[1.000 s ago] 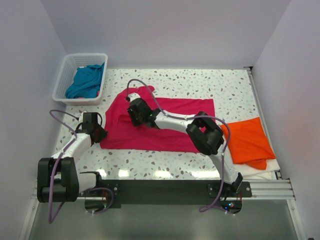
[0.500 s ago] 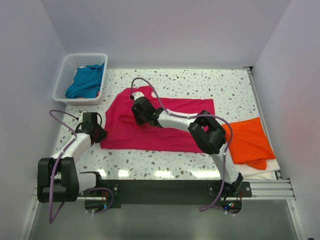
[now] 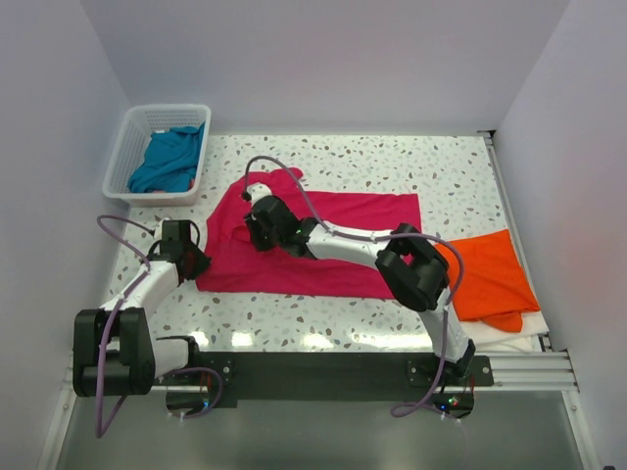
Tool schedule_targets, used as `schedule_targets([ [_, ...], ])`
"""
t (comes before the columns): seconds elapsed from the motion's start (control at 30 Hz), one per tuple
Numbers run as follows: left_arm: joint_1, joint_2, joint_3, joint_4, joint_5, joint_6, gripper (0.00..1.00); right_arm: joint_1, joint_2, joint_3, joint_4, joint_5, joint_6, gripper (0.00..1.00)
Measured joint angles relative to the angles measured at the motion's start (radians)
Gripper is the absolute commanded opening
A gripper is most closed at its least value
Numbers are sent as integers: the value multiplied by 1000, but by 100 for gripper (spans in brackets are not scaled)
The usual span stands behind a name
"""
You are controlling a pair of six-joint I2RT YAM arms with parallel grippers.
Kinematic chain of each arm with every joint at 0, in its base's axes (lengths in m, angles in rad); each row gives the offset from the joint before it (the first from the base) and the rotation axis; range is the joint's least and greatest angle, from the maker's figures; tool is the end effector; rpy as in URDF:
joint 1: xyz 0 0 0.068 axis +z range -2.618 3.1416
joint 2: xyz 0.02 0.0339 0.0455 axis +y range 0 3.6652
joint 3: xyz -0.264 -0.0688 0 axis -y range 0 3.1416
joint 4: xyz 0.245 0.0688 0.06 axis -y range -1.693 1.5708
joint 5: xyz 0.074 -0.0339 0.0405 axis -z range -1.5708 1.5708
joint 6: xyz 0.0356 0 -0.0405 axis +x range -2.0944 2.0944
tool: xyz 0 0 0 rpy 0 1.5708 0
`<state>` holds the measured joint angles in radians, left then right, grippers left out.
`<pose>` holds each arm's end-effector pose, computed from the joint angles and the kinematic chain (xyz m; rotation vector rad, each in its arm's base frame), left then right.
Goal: Fold and stack the t-shirts
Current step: Fold the tshirt
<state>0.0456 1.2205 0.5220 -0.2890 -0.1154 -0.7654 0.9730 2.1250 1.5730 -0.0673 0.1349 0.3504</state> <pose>0.2154 0.0139 0.1586 -1.0479 2.3288 -0.1319 0.2786 0.4007 0.1972 -0.6137 2.1625 0.5915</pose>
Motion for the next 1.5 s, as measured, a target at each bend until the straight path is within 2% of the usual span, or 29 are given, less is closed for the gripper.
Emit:
schedule_targets([
  [0.6, 0, 0, 0, 0, 5, 0, 16, 26, 174, 116, 5, -47, 7, 27],
  [1.07, 6, 6, 0, 0, 6, 0, 16, -92, 179, 120, 16, -48, 50, 27],
  [1.3, 7, 6, 0, 0, 10, 0, 17, -105, 172, 100, 32, -47, 61, 27],
  [1.37, 7, 6, 2, 0, 16, 1, 21, -106, 158, 85, 26, -42, 61, 27],
  [1.43, 7, 4, 10, 0, 26, 4, 26, -108, 131, 68, 9, -37, 60, 32],
  [1.5, 7, -5, 23, 1, 34, 10, 38, -113, 93, 50, -13, -22, 58, 38],
])
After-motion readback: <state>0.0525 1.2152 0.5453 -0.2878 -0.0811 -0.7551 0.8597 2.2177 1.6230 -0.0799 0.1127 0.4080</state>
